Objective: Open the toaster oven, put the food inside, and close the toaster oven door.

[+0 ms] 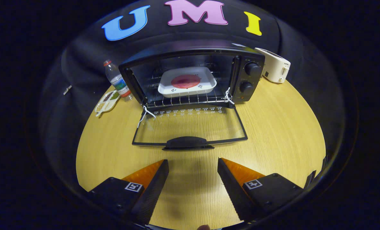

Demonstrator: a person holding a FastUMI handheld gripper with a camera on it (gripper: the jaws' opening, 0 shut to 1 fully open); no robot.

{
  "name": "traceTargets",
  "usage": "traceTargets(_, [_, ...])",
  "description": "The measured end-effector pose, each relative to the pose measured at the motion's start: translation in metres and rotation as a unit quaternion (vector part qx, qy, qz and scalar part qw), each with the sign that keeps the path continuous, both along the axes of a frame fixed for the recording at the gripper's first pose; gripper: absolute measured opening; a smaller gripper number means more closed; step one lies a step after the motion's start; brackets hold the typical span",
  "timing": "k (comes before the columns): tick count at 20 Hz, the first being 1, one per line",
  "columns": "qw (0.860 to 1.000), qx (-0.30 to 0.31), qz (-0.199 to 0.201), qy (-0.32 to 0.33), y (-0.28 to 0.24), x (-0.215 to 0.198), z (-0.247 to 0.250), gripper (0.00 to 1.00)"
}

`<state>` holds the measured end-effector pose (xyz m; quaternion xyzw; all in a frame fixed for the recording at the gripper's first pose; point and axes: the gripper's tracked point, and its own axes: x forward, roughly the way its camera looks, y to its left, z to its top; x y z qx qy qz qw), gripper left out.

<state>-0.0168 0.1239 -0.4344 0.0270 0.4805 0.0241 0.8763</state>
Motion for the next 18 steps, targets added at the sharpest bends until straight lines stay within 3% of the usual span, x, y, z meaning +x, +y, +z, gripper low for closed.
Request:
traceTargets(12, [0.998, -0.030, -0.027, 0.052, 0.004, 0.030, -0.057, 0.99])
traceTargets(18, [0.998, -0.046, -0.011, 0.036, 0.003, 0.034, -0.052, 0.99])
